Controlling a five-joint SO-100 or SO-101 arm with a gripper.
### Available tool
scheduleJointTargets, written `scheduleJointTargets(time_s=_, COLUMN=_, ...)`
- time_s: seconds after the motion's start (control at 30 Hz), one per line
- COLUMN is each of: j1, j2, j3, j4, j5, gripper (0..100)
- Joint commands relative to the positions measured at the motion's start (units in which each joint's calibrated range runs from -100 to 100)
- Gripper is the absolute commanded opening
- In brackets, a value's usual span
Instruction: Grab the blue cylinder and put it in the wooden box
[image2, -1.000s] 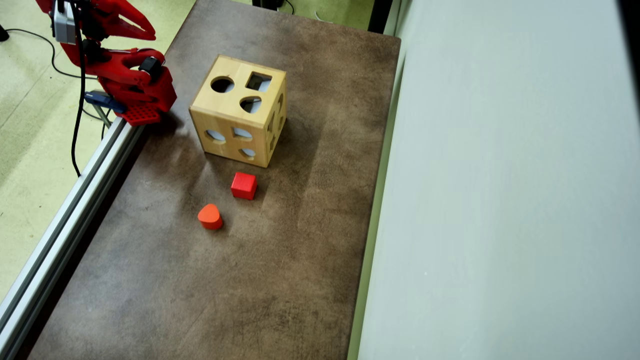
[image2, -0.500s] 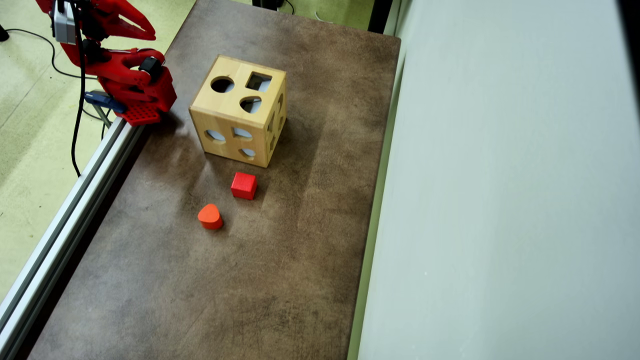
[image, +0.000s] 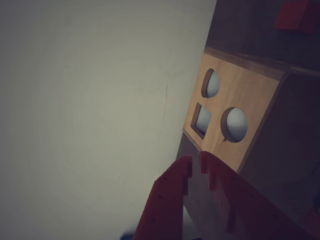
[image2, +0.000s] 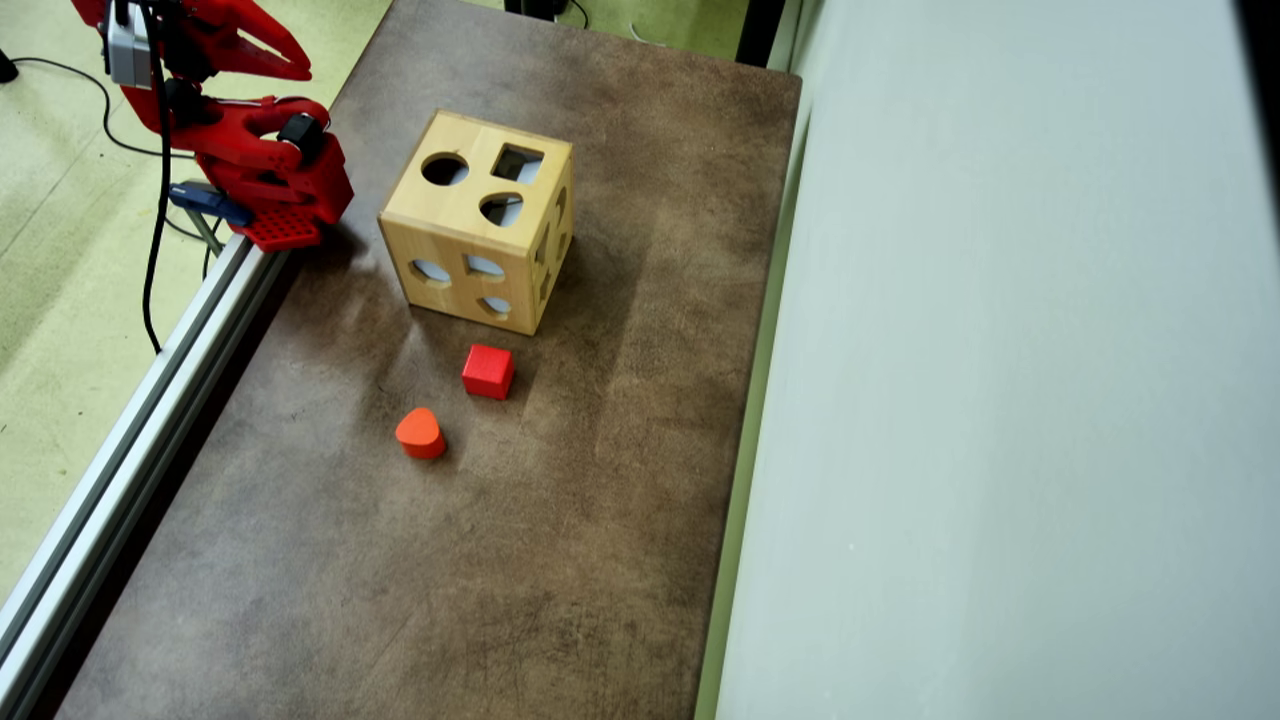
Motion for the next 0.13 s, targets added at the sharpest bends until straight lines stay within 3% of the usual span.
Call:
scheduleJointTargets(time_s=0.0, j1=-0.3, j2=0.1, j3=-0.4, j4=0.6, j5=0.3, gripper=4)
scheduleJointTargets(time_s=0.1, j1=-0.3, j2=0.1, j3=-0.4, j4=0.6, j5=0.3, gripper=4)
